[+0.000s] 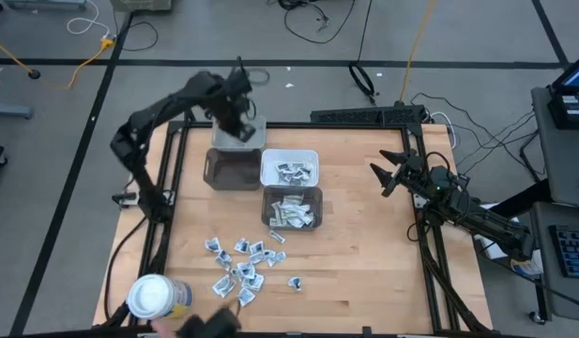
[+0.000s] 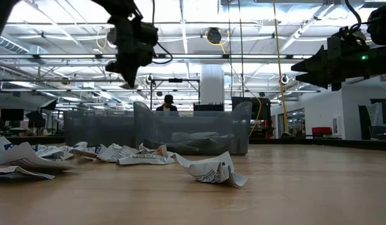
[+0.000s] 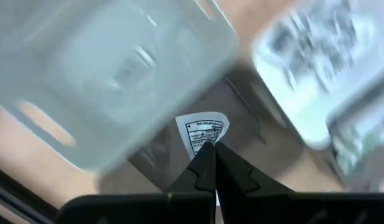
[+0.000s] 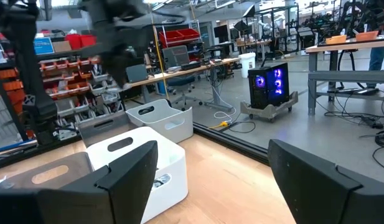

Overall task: Pick & Place First Aid Supplies
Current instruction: Put the orange ointment pack into the gray bin

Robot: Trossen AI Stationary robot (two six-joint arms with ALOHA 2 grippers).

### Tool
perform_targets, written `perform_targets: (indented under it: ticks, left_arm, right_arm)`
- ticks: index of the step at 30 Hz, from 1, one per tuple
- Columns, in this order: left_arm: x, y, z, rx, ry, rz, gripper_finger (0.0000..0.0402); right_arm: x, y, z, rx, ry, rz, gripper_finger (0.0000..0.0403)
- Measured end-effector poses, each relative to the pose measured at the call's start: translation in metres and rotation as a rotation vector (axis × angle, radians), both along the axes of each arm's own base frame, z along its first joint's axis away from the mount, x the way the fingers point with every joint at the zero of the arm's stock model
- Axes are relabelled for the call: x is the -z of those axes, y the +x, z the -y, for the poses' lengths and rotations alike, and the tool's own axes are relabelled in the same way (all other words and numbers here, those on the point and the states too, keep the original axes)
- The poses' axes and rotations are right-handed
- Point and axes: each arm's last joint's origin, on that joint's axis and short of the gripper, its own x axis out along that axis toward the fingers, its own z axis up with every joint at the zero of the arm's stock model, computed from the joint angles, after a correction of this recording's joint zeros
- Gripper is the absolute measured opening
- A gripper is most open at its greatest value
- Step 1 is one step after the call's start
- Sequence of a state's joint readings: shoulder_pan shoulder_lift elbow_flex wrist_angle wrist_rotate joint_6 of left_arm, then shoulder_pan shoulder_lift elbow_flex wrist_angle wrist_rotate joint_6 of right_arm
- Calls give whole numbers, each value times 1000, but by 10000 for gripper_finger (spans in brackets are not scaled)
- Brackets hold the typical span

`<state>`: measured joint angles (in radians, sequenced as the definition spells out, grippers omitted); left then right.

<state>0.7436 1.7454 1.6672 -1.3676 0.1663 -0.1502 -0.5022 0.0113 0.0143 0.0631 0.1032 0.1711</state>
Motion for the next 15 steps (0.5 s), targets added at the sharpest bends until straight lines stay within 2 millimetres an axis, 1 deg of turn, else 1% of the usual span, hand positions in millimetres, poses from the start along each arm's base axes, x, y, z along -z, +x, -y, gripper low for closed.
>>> perform_targets:
  ticks: [3, 6, 9, 12, 15]
  left_arm:
    - [-1, 1, -30, -62, 19, 11, 0]
    - [7, 5, -53, -99, 17, 3, 0]
    - [26, 10, -67, -117, 8, -43, 0]
    - [49, 16, -75, -113, 1, -126, 0]
    - [68, 22, -82, -102, -2, -178, 0]
  right_arm:
    - [0, 0, 0, 0, 0, 0, 297]
    - [0, 0, 0, 0, 0, 0, 297]
    - [0, 0, 0, 0, 0, 0, 297]
    - [0, 0, 0, 0, 0, 0, 297]
    - [0, 0, 0, 0, 0, 0, 297]
